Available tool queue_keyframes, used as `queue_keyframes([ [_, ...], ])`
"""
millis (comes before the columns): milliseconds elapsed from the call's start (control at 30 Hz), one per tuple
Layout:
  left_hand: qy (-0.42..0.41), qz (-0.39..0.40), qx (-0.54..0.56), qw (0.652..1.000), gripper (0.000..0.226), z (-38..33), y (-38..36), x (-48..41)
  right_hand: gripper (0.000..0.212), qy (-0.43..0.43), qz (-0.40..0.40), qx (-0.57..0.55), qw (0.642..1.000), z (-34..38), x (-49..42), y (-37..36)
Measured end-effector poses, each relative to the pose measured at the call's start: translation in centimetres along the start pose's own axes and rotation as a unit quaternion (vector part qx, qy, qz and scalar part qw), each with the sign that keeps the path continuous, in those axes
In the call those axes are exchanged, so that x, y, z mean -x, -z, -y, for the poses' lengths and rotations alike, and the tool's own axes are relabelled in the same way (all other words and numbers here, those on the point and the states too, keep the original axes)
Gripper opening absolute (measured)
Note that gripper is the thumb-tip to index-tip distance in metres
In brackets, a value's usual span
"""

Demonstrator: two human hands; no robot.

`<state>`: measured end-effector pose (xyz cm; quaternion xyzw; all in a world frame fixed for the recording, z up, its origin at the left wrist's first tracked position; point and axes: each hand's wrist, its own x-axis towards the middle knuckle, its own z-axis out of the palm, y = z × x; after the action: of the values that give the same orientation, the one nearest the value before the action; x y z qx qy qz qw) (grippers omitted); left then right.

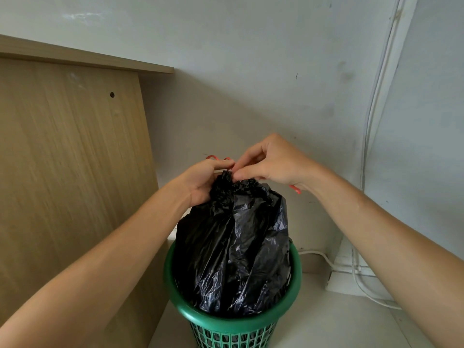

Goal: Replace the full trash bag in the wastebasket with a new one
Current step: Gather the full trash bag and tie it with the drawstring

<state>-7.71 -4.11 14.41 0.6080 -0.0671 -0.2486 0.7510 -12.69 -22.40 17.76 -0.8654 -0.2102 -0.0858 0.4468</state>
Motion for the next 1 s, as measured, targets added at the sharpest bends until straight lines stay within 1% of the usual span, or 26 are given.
queue_keyframes([
  [67,-0.013,0.014,-0.003,1.0,0.006,0.0,0.2,0.1,0.011,-0.001,0.015,0.023,1.0,0.0,0.0,-0.6],
  [133,-0.036,0.042,0.021,0.998,0.012,0.0,0.4,0.2,0.011,-0.005,0.025,0.033,0.999,-0.3,0.1,-0.9],
  [167,-0.047,0.058,0.037,0.997,0.011,0.1,0.5,0.2,0.011,-0.01,0.035,0.032,0.999,-0.4,0.1,-1.0],
  [200,-0.059,0.07,0.034,0.995,0.009,0.1,0.7,0.2,0.012,-0.017,0.044,0.025,0.999,-0.3,0.3,-1.0],
  [233,-0.071,0.073,0.011,0.995,0.008,0.1,0.8,0.3,0.018,-0.022,0.041,0.013,0.999,-0.3,0.3,-0.9],
  [267,-0.082,0.073,-0.024,0.994,0.009,0.1,0.9,0.3,0.027,-0.031,0.013,-0.002,0.999,-0.4,0.2,-0.8],
  [300,-0.091,0.07,-0.053,0.992,0.012,0.1,1.0,0.4,0.032,-0.04,-0.036,-0.016,0.998,-0.6,0.0,-0.7],
  [333,-0.097,0.069,-0.065,0.991,0.013,0.0,1.0,0.4,0.03,-0.052,-0.089,-0.023,0.994,-0.8,-0.3,-0.5],
  [367,-0.1,0.07,-0.067,0.99,0.015,0.0,1.1,0.5,0.026,-0.069,-0.122,-0.024,0.99,-1.1,-0.6,-0.3],
  [400,-0.103,0.076,-0.069,0.989,0.017,-0.1,1.1,0.5,0.024,-0.093,-0.123,-0.024,0.988,-1.3,-0.7,-0.2],
  [467,-0.11,0.09,-0.086,0.986,0.019,-0.2,1.1,0.7,0.031,-0.144,-0.075,-0.052,0.985,-1.6,-0.6,-0.5],
  [533,-0.122,0.093,-0.106,0.982,0.027,-0.3,1.0,0.9,0.037,-0.173,-0.063,-0.075,0.98,-1.7,-0.4,-0.8],
  [600,-0.129,0.079,-0.123,0.981,0.029,-0.5,1.1,0.9,0.042,-0.176,-0.081,-0.074,0.978,-1.9,-0.4,-1.0],
  [733,-0.14,0.07,-0.154,0.976,0.019,-0.8,1.1,1.0,0.048,-0.176,-0.098,-0.097,0.975,-2.6,-0.4,-1.5],
  [900,-0.151,0.073,-0.193,0.967,0.019,-1.1,1.3,1.1,0.04,-0.18,-0.083,-0.146,0.969,-3.1,-0.6,-2.1],
  [1000,-0.175,0.056,-0.246,0.952,0.021,-1.6,1.3,1.2,0.037,-0.179,-0.072,-0.164,0.967,-3.0,-0.6,-2.1],
])
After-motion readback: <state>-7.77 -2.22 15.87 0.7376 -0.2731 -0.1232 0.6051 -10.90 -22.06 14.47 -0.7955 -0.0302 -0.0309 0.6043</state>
